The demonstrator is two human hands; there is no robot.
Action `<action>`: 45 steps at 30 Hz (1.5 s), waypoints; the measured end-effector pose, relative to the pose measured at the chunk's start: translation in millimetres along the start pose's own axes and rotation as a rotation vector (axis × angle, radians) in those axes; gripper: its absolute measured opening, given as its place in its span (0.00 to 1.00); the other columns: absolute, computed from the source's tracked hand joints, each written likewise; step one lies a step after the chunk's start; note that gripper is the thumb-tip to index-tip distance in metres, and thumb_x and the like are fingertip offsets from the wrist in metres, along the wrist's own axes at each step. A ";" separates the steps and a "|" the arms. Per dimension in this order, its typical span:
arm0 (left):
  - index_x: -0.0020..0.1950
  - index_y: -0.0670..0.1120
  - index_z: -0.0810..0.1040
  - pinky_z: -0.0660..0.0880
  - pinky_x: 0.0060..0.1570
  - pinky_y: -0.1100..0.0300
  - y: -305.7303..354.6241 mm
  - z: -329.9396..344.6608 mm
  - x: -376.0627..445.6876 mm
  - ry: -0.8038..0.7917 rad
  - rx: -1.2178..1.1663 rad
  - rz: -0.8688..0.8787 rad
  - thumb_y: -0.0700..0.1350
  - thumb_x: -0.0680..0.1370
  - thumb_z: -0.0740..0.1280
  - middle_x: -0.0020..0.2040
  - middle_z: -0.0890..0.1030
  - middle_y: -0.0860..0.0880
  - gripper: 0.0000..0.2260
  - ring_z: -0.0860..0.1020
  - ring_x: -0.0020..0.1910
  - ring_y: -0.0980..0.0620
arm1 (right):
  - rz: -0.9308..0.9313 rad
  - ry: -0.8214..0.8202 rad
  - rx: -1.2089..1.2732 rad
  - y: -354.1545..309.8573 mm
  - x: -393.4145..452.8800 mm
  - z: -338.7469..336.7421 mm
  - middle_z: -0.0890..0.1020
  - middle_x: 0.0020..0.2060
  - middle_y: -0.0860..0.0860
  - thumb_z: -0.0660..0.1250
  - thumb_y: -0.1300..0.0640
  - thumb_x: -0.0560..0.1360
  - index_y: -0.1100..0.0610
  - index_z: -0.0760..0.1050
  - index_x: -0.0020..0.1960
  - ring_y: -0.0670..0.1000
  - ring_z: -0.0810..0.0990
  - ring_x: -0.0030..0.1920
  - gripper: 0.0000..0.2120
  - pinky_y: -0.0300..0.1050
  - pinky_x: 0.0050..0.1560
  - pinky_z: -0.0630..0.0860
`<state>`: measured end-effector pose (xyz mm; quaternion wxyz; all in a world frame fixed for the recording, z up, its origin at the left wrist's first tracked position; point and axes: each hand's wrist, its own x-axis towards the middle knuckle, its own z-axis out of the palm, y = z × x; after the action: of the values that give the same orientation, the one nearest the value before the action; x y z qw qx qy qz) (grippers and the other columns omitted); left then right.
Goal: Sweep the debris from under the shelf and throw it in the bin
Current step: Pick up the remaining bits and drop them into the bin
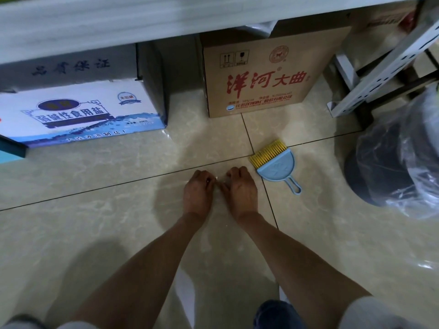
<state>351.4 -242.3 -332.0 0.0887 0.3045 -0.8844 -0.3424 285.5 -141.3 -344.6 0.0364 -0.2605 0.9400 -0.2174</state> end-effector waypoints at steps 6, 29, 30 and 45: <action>0.43 0.42 0.79 0.73 0.40 0.54 3.8 1.7 -2.0 0.002 0.035 0.011 0.40 0.76 0.67 0.44 0.79 0.43 0.03 0.78 0.41 0.43 | 0.072 -0.021 -0.052 -6.0 5.4 -4.6 0.79 0.36 0.57 0.74 0.59 0.68 0.60 0.75 0.39 0.56 0.79 0.31 0.08 0.44 0.29 0.75; 0.50 0.42 0.79 0.78 0.42 0.53 24.9 31.5 -9.2 -0.059 0.049 0.142 0.47 0.74 0.71 0.49 0.78 0.43 0.10 0.80 0.43 0.44 | 0.265 0.045 0.262 53.3 -21.3 -35.5 0.81 0.42 0.59 0.62 0.56 0.79 0.63 0.75 0.48 0.60 0.80 0.44 0.09 0.50 0.43 0.75; 0.52 0.41 0.78 0.78 0.44 0.52 24.5 32.4 -9.0 -0.060 0.052 0.134 0.47 0.74 0.71 0.50 0.78 0.42 0.12 0.80 0.45 0.44 | 0.277 0.050 0.276 54.0 -21.6 -35.6 0.81 0.42 0.59 0.62 0.56 0.79 0.63 0.75 0.48 0.60 0.80 0.44 0.10 0.50 0.44 0.75; 0.41 0.40 0.77 0.75 0.31 0.54 32.7 30.8 13.5 -0.105 0.363 0.281 0.36 0.70 0.71 0.41 0.79 0.41 0.04 0.79 0.37 0.40 | 0.437 0.069 0.442 52.3 -17.0 -43.1 0.81 0.41 0.59 0.62 0.55 0.79 0.63 0.74 0.47 0.58 0.79 0.44 0.10 0.44 0.43 0.70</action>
<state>313.7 -214.5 -334.2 0.0332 0.1713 -0.9686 -0.1774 267.6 -75.6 -328.7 0.1061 -0.0307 0.9042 -0.4125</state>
